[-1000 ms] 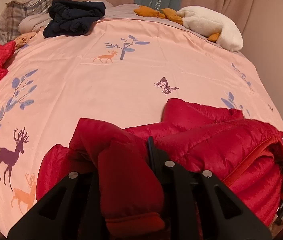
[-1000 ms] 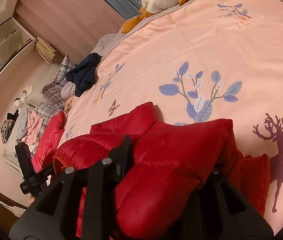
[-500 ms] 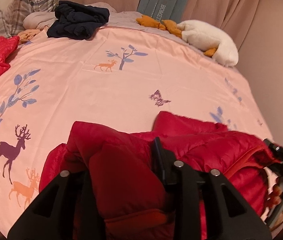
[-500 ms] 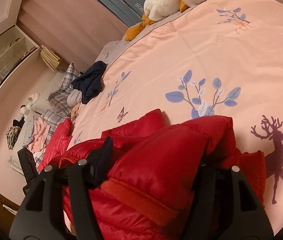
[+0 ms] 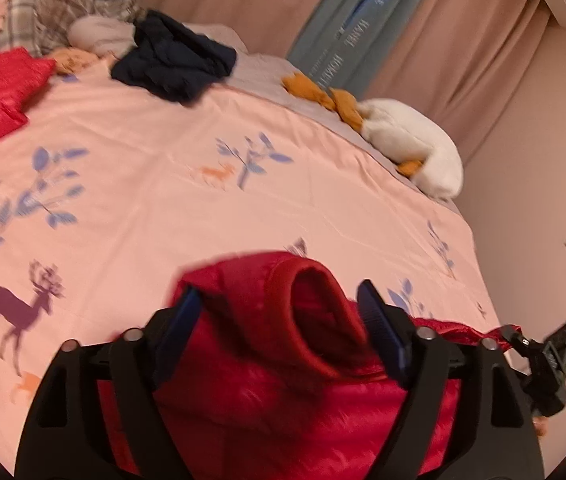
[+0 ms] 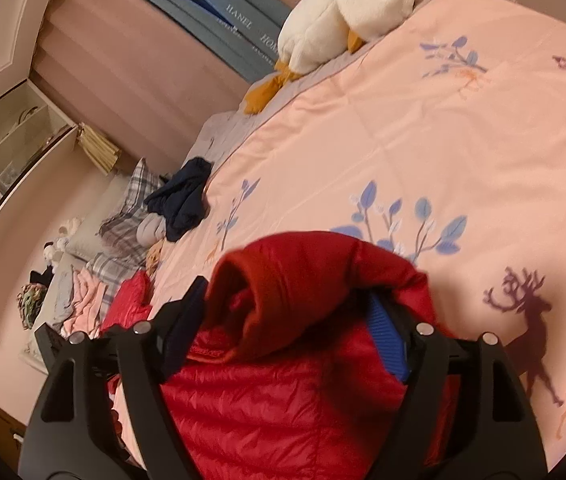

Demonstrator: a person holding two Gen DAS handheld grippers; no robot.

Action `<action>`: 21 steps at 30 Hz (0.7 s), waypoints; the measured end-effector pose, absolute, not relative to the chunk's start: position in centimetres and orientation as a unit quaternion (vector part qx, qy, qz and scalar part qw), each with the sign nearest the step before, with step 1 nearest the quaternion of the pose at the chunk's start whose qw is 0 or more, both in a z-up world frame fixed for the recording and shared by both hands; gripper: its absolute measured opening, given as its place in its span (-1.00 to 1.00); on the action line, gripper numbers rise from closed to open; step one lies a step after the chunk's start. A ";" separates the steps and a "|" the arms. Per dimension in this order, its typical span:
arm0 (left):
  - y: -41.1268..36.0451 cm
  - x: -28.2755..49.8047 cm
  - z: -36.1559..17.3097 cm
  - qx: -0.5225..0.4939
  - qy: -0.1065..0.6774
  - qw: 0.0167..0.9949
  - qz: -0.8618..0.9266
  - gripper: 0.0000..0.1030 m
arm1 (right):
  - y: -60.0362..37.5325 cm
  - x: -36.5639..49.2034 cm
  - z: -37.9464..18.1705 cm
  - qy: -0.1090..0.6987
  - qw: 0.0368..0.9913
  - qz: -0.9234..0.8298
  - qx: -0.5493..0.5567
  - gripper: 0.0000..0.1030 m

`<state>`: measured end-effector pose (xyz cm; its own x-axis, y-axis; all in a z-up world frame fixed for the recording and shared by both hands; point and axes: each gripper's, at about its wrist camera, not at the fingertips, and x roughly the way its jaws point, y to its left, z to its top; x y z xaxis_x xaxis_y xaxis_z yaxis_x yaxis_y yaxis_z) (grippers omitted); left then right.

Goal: Fold large clothes

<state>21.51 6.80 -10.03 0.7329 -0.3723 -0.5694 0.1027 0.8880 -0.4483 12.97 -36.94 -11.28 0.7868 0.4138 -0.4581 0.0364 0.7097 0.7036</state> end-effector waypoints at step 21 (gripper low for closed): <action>2.4 24.4 -16.1 -0.027 0.421 0.901 -0.104 0.63 | -30.2 16.1 -16.4 0.402 0.899 0.051 0.168 0.54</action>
